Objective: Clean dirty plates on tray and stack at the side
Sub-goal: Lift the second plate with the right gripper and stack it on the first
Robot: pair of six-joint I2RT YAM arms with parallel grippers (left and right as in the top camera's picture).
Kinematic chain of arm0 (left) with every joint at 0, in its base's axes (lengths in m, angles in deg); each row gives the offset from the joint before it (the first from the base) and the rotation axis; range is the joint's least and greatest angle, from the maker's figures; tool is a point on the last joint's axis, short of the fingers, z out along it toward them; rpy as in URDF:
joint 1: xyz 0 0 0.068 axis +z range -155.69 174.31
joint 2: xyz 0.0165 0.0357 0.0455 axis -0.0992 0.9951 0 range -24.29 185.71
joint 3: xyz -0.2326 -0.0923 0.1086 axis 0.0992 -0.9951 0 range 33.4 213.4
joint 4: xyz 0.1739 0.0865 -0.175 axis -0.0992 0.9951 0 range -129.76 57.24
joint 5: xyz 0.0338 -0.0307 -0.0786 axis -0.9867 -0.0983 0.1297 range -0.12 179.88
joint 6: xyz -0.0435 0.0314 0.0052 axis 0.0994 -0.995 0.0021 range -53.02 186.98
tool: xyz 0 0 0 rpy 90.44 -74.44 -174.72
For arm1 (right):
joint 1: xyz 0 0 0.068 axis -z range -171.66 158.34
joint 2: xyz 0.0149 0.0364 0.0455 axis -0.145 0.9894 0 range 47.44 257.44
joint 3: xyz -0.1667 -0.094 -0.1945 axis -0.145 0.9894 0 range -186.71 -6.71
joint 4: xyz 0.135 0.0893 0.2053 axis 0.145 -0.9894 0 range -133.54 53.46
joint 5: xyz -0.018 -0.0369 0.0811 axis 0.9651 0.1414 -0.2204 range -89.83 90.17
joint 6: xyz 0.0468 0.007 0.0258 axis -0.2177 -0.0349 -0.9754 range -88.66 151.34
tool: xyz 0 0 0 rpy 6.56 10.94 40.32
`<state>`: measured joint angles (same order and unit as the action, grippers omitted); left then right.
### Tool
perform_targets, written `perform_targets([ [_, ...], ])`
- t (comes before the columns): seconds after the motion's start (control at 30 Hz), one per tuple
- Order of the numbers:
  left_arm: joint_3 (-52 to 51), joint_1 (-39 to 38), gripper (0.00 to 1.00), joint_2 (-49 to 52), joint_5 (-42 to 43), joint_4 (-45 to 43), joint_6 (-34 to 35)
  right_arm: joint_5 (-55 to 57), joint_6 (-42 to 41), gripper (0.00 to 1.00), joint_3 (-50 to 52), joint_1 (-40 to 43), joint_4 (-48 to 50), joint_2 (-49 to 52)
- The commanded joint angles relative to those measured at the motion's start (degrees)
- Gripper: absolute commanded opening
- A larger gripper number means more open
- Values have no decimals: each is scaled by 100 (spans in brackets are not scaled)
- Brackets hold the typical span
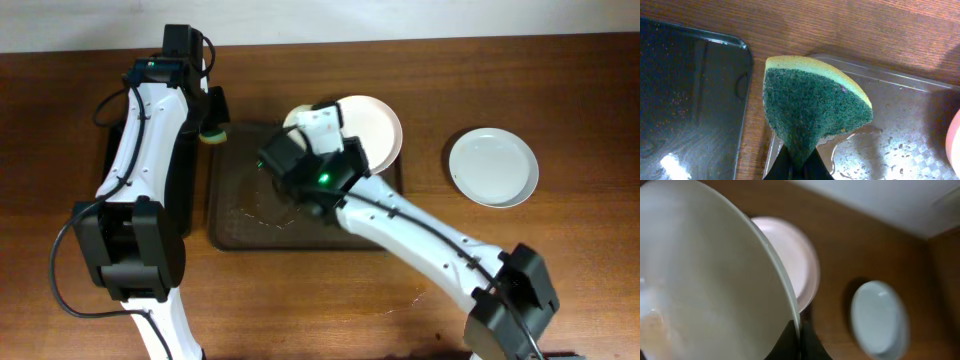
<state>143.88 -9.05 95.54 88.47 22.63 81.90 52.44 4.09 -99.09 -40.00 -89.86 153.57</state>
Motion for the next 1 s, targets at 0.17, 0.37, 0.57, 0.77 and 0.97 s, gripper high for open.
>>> perform_targets([
  [0.17, 20, 15, 2, 22, 59, 0, -90, 3899, 26, 4, -92, -1169, 459, -55],
  [0.37, 20, 15, 2, 22, 59, 2, -90, 3491, 24, 4, -92, -1193, 391, -57],
  [0.57, 20, 15, 2, 22, 59, -2, -92, -2052, -291, 4, -92, 365, -162, -166],
  [0.77, 20, 15, 2, 39, 57, 0, -92, -5705, 452, 4, -92, 3366, -422, -570],
  [0.97, 20, 15, 2, 127, 59, 0, -92, -5322, 457, 4, -15, 6461, -999, -514],
])
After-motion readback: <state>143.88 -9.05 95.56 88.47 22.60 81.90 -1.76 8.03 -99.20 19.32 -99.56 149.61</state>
